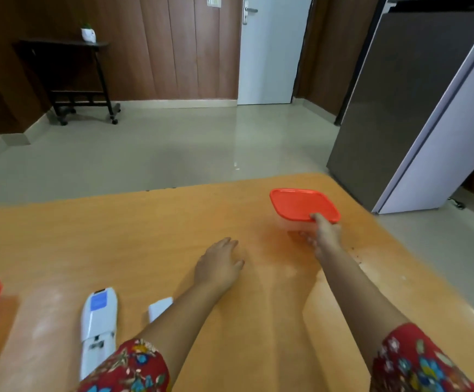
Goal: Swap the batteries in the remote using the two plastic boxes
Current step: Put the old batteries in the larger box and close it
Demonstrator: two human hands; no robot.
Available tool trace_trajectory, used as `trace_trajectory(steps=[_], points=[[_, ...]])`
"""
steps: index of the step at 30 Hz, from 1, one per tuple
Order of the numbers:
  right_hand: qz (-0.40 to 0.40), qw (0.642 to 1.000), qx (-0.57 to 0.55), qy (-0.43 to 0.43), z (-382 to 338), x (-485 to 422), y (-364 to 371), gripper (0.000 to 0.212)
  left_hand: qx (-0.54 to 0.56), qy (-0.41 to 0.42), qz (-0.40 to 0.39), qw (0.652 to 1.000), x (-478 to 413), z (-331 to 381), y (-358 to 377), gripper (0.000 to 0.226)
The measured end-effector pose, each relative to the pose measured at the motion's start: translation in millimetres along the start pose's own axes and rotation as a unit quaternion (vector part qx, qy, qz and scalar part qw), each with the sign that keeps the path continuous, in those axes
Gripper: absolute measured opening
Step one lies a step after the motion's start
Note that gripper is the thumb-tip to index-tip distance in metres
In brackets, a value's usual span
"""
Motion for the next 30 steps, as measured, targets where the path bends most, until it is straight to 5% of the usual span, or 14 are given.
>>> trace_trajectory(steps=[5,10,21,30], points=[[0.025,0.997,0.037,-0.065,-18,-89,13,0.015,-0.113,-0.020,0.029,0.993,-40,-5,-7,0.050],[0.006,0.999,0.032,-0.023,-9,-131,22,0.024,-0.126,-0.009,0.062,0.990,-44,-5,-4,0.047],[0.025,0.987,0.137,0.079,-7,-157,16,0.045,-0.140,-0.004,0.026,0.990,-47,-11,-1,0.051],[0.002,0.988,0.145,0.060,-7,-150,11,0.061,-0.143,-0.006,-0.005,0.990,-47,-12,-3,0.053]])
Point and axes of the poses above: each hand's wrist, its own x-axis away from the middle knuckle, its own y-axis out of the palm, z = x × y, the point moved 2 cm from there along -x, towards the middle knuckle, and after that the axes turned 14 degrees about -z, right-handed, at the moved point
